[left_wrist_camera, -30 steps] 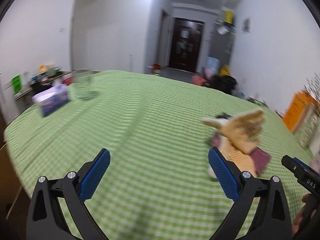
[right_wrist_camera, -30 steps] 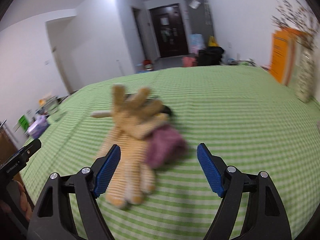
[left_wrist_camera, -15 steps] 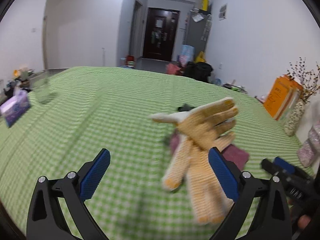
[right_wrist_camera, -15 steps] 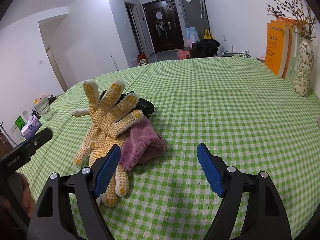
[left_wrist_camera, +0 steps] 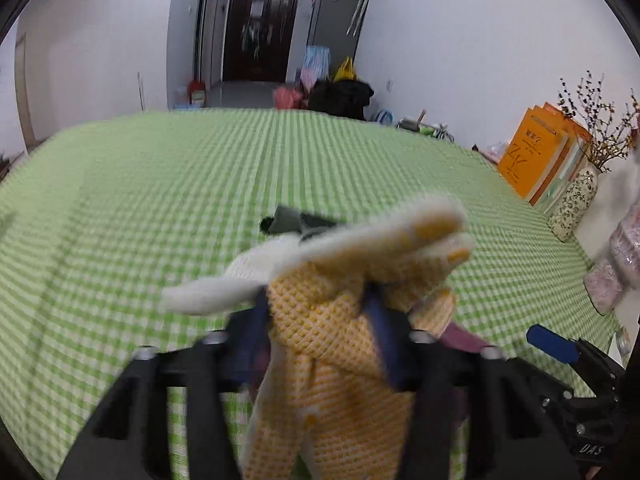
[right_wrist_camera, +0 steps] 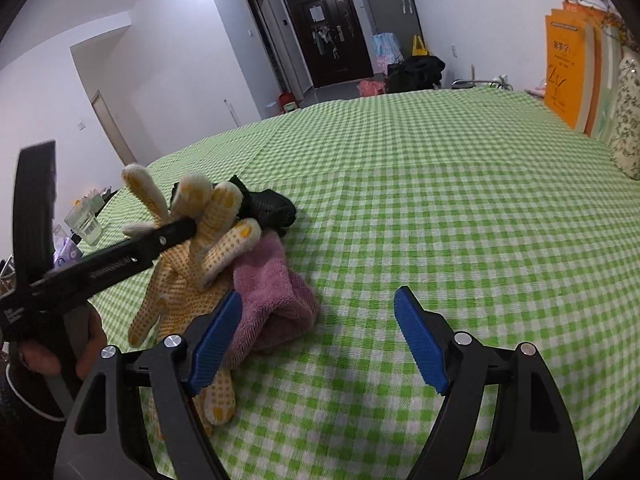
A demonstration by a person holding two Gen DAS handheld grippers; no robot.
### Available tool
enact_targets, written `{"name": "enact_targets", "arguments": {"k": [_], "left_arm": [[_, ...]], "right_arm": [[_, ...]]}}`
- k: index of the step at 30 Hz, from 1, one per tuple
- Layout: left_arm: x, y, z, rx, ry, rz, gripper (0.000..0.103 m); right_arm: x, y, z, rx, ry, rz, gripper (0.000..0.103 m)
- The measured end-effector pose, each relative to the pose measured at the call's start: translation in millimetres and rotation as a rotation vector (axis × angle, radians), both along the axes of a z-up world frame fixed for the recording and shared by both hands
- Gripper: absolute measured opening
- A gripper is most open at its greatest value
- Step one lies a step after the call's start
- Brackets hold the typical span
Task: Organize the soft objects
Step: 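Grasp the yellow-dotted white work glove with the left tool, then grasp the black mesh glove with the right tool while the left tool holds the work glove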
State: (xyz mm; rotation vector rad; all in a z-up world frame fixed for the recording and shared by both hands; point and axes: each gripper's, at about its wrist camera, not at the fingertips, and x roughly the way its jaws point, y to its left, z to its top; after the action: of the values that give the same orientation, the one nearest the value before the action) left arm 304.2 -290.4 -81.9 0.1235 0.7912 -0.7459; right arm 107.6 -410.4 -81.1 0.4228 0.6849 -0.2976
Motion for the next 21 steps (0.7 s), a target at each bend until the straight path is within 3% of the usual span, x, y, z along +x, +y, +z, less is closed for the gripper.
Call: {"name": "enact_targets", "arguments": {"k": [1,3,12,14,19,21], "left_arm": [[-1.7,1.8,-0.4,0.003,-0.018,-0.001,0.032],[-5.3,6.7,3.8,0.004,-0.028,-0.019,0.014],[-26.7,77.4,77.3,-0.176,-0.09,0.028,0.011],[-32.2,91.6,88.3,-0.184,-0.11,0.029,0.011],[-52.0,132.5,77.9,-0.132,-0.108,0.047,0.011],[-55.3,155.4,60.0,-0.116,-0.062,0.078,0.011]], "right_arm": [[2.4,-0.2,-1.3,0.006,0.002,0.007,0.073],[5.4,-0.3,-3.0,0.016,0.005,0.018,0.069],[6.4,4.7,-0.7,0.017,0.001,0.025,0.068],[6.3,9.9,2.4,0.013,-0.004,0.031,0.068],[10.1,27.1,13.0,-0.003,-0.028,0.077,0.068],[17.4,33.3,17.1,-0.012,-0.031,0.09,0.068]]}}
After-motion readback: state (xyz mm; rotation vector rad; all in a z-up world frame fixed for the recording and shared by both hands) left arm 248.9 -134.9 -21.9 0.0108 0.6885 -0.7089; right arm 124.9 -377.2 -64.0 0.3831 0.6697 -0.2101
